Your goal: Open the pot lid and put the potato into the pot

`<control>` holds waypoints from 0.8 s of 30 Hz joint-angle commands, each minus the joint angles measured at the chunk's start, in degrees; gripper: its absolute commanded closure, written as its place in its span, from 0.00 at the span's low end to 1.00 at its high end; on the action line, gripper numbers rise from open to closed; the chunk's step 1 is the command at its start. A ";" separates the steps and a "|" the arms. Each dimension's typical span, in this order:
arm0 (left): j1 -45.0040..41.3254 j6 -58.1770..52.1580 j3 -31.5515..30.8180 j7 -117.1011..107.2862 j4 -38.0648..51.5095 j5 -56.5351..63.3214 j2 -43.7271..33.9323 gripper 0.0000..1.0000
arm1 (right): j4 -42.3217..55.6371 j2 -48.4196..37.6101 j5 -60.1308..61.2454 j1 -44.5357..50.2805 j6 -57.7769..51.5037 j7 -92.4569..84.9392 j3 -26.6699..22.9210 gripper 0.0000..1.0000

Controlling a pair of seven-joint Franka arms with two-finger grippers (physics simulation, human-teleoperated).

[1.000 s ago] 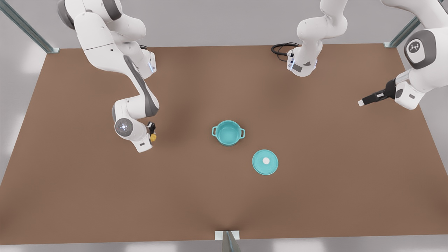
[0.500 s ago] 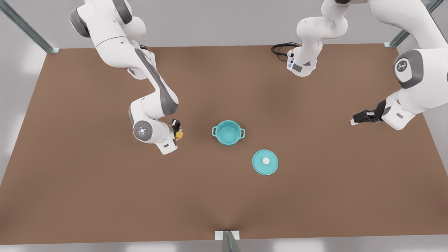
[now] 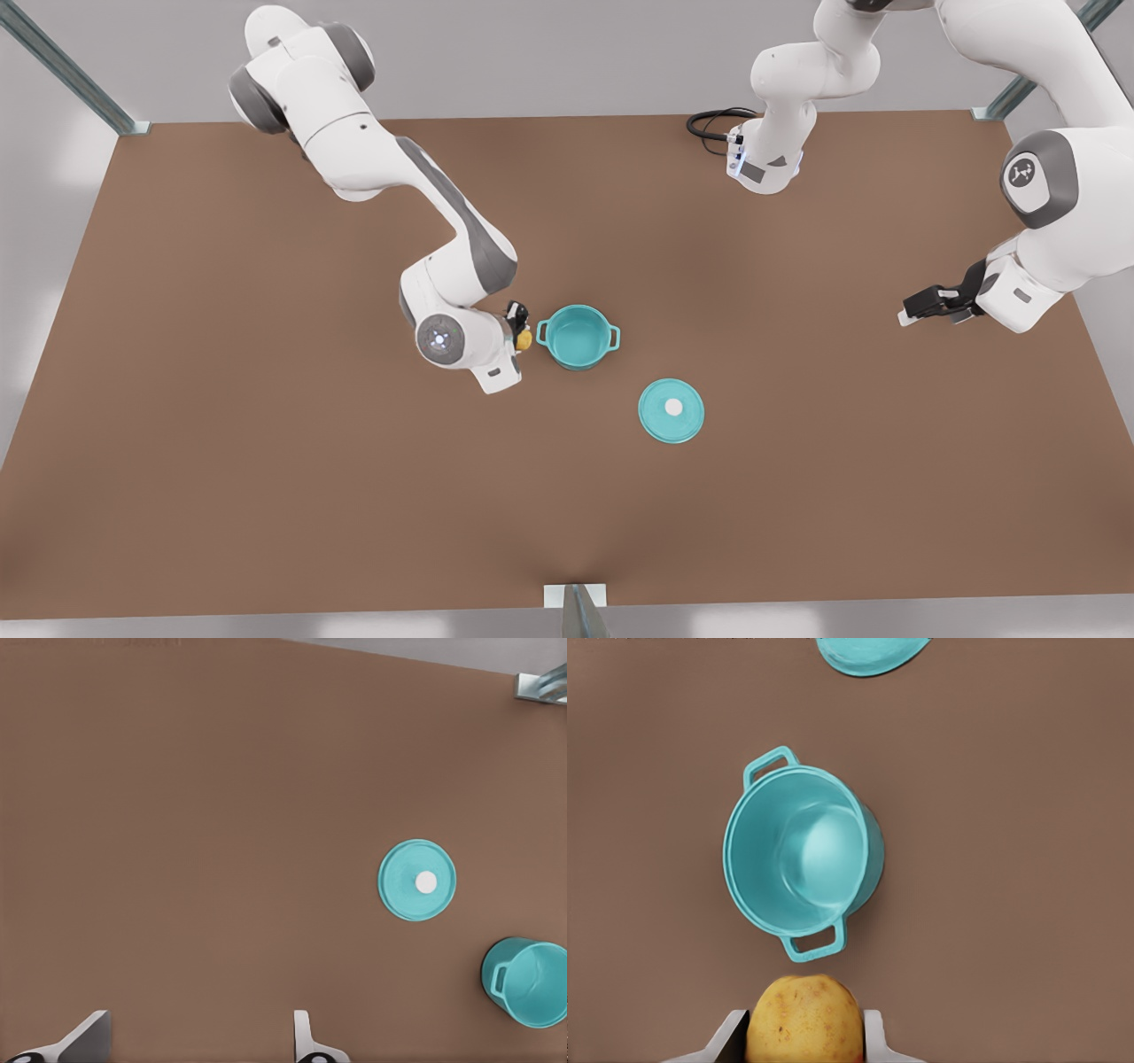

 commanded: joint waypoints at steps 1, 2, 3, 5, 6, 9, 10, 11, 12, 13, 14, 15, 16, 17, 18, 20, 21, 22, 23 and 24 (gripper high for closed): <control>0.20 -0.18 0.05 2.29 0.11 0.11 -0.19 0.00 | 1.93 1.41 2.50 1.79 1.08 11.58 -1.61 0.48; 0.28 -0.09 0.05 2.38 0.28 0.11 -0.19 0.00 | 2.45 2.37 3.99 3.28 1.87 12.02 -2.93 0.48; 0.37 0.26 0.14 2.47 0.11 0.20 -0.10 0.00 | 3.77 3.08 4.96 4.51 2.05 12.46 -4.25 0.48; 0.37 0.35 0.14 2.47 0.02 0.20 -0.10 0.00 | 4.48 4.22 5.49 5.83 3.98 14.13 -4.52 0.48; 0.37 0.35 0.14 2.47 0.02 0.20 -0.01 0.00 | 4.48 4.22 6.80 6.71 3.98 15.01 -4.51 0.48; 0.28 0.35 0.14 2.47 0.02 0.20 -0.01 0.00 | 4.39 5.01 7.16 8.82 6.17 17.29 -4.60 0.48; 0.28 0.35 0.14 2.47 0.02 0.20 -0.10 0.00 | 4.39 5.54 7.24 9.52 6.79 18.00 -4.69 0.48; 0.28 0.35 0.14 2.47 0.02 0.20 -0.10 0.00 | 4.39 5.89 7.16 9.61 7.58 18.09 -4.69 0.48; 0.28 0.35 0.14 2.47 0.02 0.20 -0.10 0.00 | 4.48 6.42 7.07 9.70 7.67 18.09 -4.78 0.48; 0.28 0.35 0.14 2.38 0.02 0.20 -0.10 0.00 | 4.48 6.86 7.07 9.70 8.81 18.09 -4.87 0.48; 0.28 0.35 0.14 2.38 0.11 0.20 -0.10 0.00 | 4.48 7.38 7.07 10.49 8.90 18.17 -5.30 0.48; 0.28 0.35 0.05 2.38 0.19 0.11 -0.10 0.00 | 4.57 7.91 7.16 11.02 8.99 18.44 -5.66 0.48; 0.11 -0.44 -0.21 1.76 0.37 0.11 -0.36 0.00 | 4.74 8.18 7.16 11.46 9.96 19.31 -6.01 0.48; 0.11 -0.18 -0.22 2.02 0.28 0.11 -0.19 0.00 | 5.44 8.62 7.86 11.90 10.05 19.84 -6.10 0.48; 0.11 0.08 -0.22 2.20 0.19 0.20 -0.10 0.00 | 6.15 9.05 7.86 12.16 10.05 20.63 -6.10 0.48; 0.11 0.08 -0.22 2.20 0.11 0.20 -0.10 0.00 | 7.11 9.93 7.95 12.95 11.10 22.04 -6.19 0.48; 0.11 0.08 -0.22 2.20 0.11 0.20 -0.10 0.00 | 7.11 9.93 7.95 13.04 11.10 22.39 -6.19 0.47; 0.11 0.09 -0.13 2.20 0.19 0.20 -0.10 0.00 | 7.03 9.93 7.95 13.04 11.10 22.39 -6.10 0.47; 0.20 0.08 -0.04 2.38 0.19 0.20 -0.10 0.00 | 6.94 9.93 7.95 13.04 11.19 22.30 -6.10 0.47; 0.11 0.17 -0.13 2.29 0.19 0.20 -0.10 0.00 | 6.85 9.93 8.04 13.13 11.19 22.22 -6.10 0.47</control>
